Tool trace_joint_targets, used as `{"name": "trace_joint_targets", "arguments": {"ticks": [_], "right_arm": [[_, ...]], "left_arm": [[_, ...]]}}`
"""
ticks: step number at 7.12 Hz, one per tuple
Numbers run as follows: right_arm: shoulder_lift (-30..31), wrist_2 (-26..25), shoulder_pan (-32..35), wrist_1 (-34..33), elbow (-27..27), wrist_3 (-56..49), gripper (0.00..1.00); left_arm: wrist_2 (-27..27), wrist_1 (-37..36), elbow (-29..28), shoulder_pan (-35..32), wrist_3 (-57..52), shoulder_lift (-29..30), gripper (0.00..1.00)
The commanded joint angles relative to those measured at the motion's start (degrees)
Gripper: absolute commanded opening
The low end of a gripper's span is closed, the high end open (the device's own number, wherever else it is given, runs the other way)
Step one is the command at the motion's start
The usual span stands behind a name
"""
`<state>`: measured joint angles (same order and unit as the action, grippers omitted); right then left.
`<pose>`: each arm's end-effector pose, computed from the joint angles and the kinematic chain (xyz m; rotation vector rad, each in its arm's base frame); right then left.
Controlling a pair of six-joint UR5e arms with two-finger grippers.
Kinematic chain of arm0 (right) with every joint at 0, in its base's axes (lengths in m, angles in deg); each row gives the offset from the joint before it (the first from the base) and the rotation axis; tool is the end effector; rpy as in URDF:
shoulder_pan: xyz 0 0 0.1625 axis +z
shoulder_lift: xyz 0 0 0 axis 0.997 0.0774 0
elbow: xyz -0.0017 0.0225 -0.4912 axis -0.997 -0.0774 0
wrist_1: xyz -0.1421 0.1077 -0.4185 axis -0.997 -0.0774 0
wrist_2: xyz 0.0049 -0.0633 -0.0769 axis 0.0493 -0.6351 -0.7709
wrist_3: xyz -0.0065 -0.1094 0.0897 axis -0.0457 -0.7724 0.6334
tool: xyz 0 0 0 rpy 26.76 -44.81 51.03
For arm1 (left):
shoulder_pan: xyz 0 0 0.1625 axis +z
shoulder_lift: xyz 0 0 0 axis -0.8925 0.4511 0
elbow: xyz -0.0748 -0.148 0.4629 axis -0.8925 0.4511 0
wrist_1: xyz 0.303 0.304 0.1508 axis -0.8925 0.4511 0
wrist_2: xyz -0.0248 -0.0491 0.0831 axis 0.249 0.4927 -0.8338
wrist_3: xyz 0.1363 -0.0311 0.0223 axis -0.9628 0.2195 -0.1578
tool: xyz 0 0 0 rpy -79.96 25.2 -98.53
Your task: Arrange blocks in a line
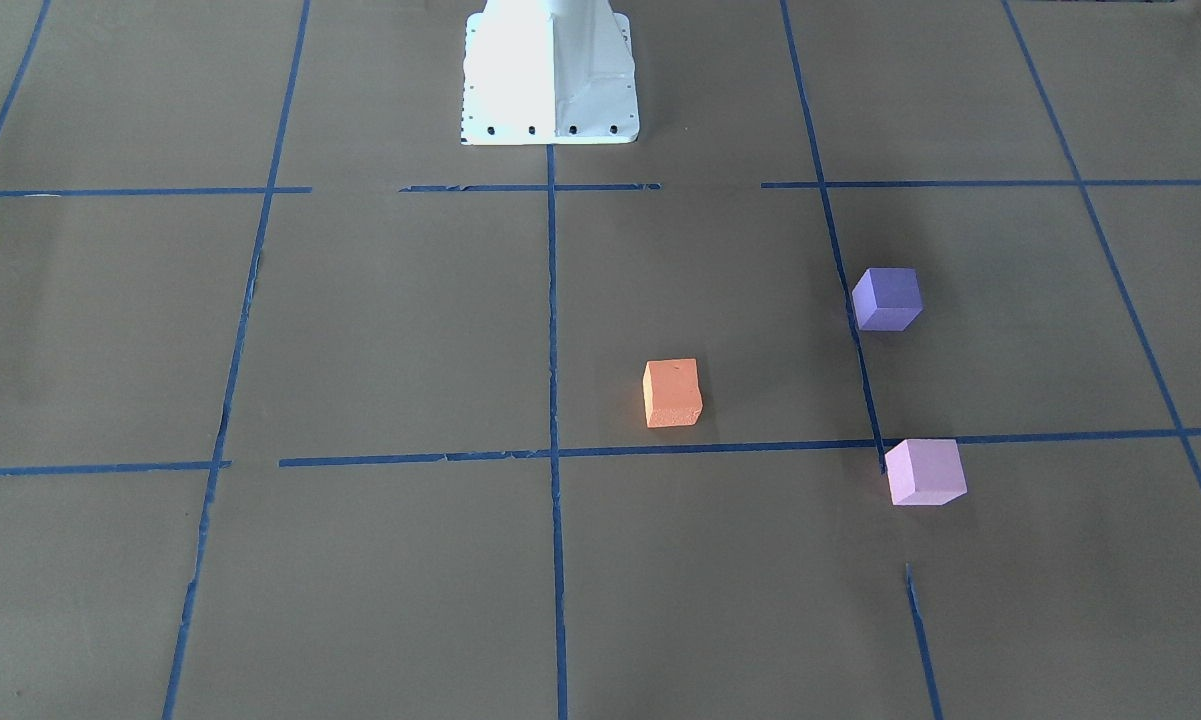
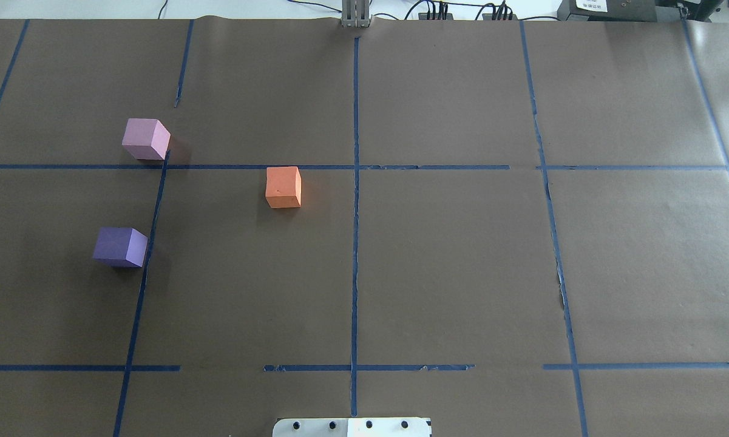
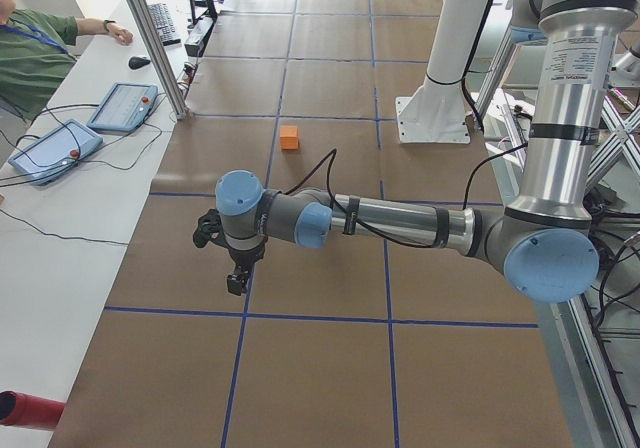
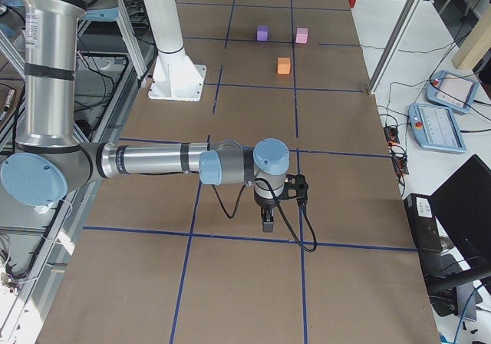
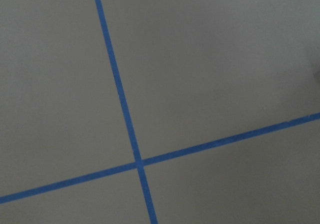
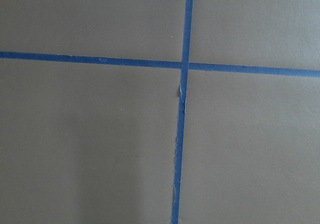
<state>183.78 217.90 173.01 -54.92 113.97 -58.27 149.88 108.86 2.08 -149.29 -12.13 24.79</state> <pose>0.0133 -0.4878 0.7110 0.0472 -0.7693 -0.0353 0.0043 -0.5959 0.6820 0.2125 0.7513 0.2325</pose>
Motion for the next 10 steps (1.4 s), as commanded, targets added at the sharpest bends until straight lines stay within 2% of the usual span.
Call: {"name": "trace_joint_targets", "arguments": {"ticks": [1,3,4,5,7,9,10], "right_arm": [[0.0,0.0,0.0,0.0,0.0,0.0,1.0],[0.0,0.0,0.0,0.0,0.0,0.0,1.0],[0.0,0.0,0.0,0.0,0.0,0.0,1.0],[0.0,0.0,0.0,0.0,0.0,0.0,1.0],[0.0,0.1,0.0,0.0,0.0,0.0,1.0],[0.0,0.0,0.0,0.0,0.0,0.0,1.0],[0.0,0.0,0.0,0.0,0.0,0.0,1.0]], "left_arm": [[0.2,-1.1,0.2,-0.8,-1.6,1.0,1.0],[0.8,7.9,1.3,-0.6,1.9,1.7,1.0],[1.3,9.6,3.5,1.4,11.6,2.0,1.0],[0.3,12.8,4.9,7.7,19.9,2.9,1.0],[-6.3,12.6,3.4,19.0,36.8,13.4,1.0],[-12.4,12.5,-3.0,31.1,50.7,24.7,1.0],[-13.6,12.4,-5.1,35.3,56.2,28.1,1.0]]}}
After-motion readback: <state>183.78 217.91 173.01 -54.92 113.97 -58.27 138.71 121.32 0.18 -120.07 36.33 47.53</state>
